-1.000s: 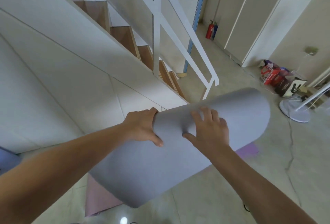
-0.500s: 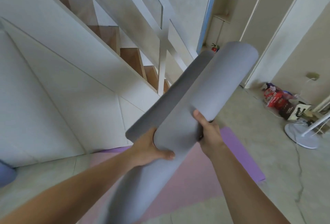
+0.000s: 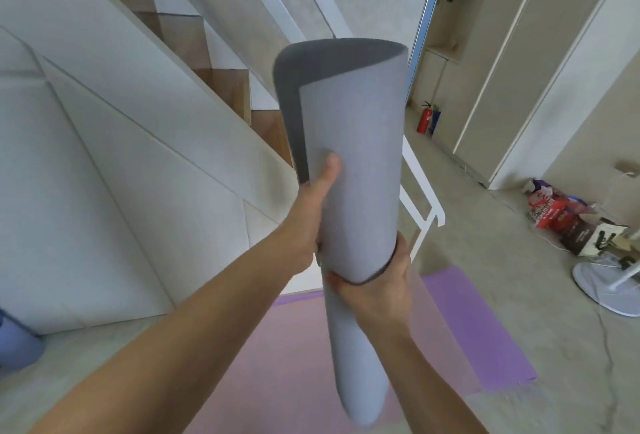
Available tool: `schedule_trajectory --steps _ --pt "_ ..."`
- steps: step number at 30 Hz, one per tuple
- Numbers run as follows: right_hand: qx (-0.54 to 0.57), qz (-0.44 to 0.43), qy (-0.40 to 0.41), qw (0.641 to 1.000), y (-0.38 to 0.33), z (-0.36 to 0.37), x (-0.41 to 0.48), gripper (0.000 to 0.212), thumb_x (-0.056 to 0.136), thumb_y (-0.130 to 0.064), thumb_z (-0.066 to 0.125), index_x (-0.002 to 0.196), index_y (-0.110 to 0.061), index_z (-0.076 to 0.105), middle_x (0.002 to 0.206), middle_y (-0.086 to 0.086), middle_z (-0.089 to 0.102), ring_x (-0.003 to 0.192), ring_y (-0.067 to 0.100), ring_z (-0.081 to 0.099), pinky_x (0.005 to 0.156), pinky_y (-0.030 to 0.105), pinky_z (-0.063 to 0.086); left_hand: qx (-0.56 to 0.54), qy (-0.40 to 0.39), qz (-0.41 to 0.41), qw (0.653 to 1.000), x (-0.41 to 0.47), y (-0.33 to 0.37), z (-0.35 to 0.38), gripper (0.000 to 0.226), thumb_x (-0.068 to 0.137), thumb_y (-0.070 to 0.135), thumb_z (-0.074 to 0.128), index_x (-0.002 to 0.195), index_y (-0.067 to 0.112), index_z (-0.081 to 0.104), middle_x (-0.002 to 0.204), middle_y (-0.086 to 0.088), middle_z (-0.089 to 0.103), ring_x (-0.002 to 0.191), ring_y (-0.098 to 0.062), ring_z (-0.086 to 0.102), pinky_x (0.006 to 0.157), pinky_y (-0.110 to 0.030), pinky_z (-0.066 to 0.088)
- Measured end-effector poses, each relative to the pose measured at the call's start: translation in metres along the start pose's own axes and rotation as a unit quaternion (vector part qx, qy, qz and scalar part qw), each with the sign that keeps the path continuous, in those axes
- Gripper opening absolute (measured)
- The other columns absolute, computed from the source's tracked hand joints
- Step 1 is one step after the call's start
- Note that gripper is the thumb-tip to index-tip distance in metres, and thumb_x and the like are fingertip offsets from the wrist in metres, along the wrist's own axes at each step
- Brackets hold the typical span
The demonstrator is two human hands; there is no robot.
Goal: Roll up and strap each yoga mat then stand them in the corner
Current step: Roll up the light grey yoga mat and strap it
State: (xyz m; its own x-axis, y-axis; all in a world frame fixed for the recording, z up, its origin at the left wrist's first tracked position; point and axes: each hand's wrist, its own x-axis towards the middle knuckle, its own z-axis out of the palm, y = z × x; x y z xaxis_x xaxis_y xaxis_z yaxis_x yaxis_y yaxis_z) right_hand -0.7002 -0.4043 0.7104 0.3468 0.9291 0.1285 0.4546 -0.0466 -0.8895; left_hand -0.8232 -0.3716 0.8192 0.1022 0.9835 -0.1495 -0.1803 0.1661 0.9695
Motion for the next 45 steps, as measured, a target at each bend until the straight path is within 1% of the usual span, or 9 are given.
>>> schedule_trajectory --steps 11,18,25,29,32,37,39,42,45 --pt "0.174 -0.028 -0.166 0.970 0.000 -0.026 0.013 0.100 0.054 -0.041 0.088 0.140 -0.036 0.038 0.135 -0.011 0.055 0.115 0.001 0.058 0.081 0.017 0.052 0.103 0.017 0.111 0.988 0.014 -0.017 -0.027 0.116 0.039 0.040 0.101 0.137 0.022 0.041 0.127 0.007 0.063 0.113 -0.016 0.066 0.083 -0.044 0.060" --pt "0.206 -0.029 -0.262 0.942 -0.019 -0.061 0.060 0.090 0.059 -0.096 0.052 0.126 -0.035 0.057 0.115 -0.017 0.069 0.105 0.004 0.064 0.078 0.021 0.049 0.174 -0.132 0.116 0.969 0.007 -0.040 -0.045 0.102 0.054 0.004 0.097 0.139 0.021 0.044 0.126 0.008 0.065 0.116 -0.013 0.063 0.082 -0.033 0.059" --pt "0.129 -0.023 -0.393 0.910 0.004 -0.071 0.067 0.099 0.058 -0.040 0.087 0.145 -0.033 0.041 0.137 -0.010 0.058 0.126 0.011 0.054 0.089 0.034 0.053 0.428 -0.100 0.110 0.892 0.028 -0.066 -0.069 0.092 0.041 0.041 0.097 0.120 0.049 0.051 0.122 0.002 0.062 0.113 -0.018 0.057 0.096 -0.036 0.052" --pt "0.095 0.017 -0.344 0.934 0.048 -0.046 0.048 0.102 0.052 -0.022 0.095 0.133 -0.053 0.041 0.139 -0.010 0.045 0.123 0.004 0.049 0.091 0.037 0.056 0.276 0.015 -0.004 0.961 0.011 -0.085 -0.059 0.041 0.066 0.000 0.074 0.102 0.020 0.066 0.096 0.000 0.072 0.085 -0.025 0.070 0.081 -0.040 0.060" --pt "0.102 0.081 -0.341 0.931 0.090 -0.031 0.031 0.100 0.050 -0.022 0.093 0.131 -0.047 0.041 0.142 -0.012 0.040 0.127 0.008 0.047 0.103 0.049 0.048 0.030 -0.042 -0.168 0.984 0.003 -0.089 -0.061 0.033 0.077 0.034 0.070 0.106 0.017 0.068 0.104 -0.005 0.072 0.094 -0.028 0.068 0.079 -0.039 0.057" --pt "0.158 0.206 -0.355 0.898 0.138 0.004 0.005 0.066 0.068 -0.012 0.069 0.129 -0.029 0.053 0.132 0.000 0.060 0.120 0.016 0.058 0.087 0.039 0.055 0.108 -0.027 -0.168 0.980 -0.002 -0.151 -0.058 0.026 0.084 -0.005 0.069 0.092 0.019 0.068 0.081 0.006 0.077 0.079 -0.012 0.073 0.062 -0.027 0.055" --pt "0.216 0.285 -0.328 0.875 0.153 0.019 0.004 0.035 0.084 -0.034 0.062 0.119 -0.028 0.063 0.131 0.002 0.062 0.116 0.019 0.060 0.096 0.050 0.050 0.128 0.004 -0.184 0.975 0.001 -0.186 -0.065 0.040 0.079 -0.021 0.058 0.088 0.018 0.064 0.071 0.009 0.074 0.066 -0.004 0.069 0.053 -0.018 0.049" --pt "0.150 0.303 -0.393 0.855 0.179 0.046 0.013 0.083 0.058 -0.095 0.043 0.123 -0.046 0.055 0.136 -0.016 0.054 0.126 0.018 0.049 0.109 0.056 0.032 0.151 0.045 -0.205 0.966 0.015 -0.251 -0.079 0.044 0.077 -0.020 0.058 0.108 0.012 0.058 0.092 -0.001 0.070 0.079 -0.007 0.066 0.059 -0.016 0.049" --pt "0.062 0.313 -0.434 0.843 0.214 0.080 0.025 0.094 0.058 -0.096 0.030 0.138 -0.046 0.035 0.151 -0.010 0.039 0.137 0.022 0.037 0.114 0.057 0.023 0.179 0.054 -0.212 0.959 0.038 -0.314 -0.094 0.050 0.077 -0.020 0.056 0.114 0.014 0.054 0.097 0.001 0.064 0.087 -0.009 0.061 0.062 -0.013 0.048"
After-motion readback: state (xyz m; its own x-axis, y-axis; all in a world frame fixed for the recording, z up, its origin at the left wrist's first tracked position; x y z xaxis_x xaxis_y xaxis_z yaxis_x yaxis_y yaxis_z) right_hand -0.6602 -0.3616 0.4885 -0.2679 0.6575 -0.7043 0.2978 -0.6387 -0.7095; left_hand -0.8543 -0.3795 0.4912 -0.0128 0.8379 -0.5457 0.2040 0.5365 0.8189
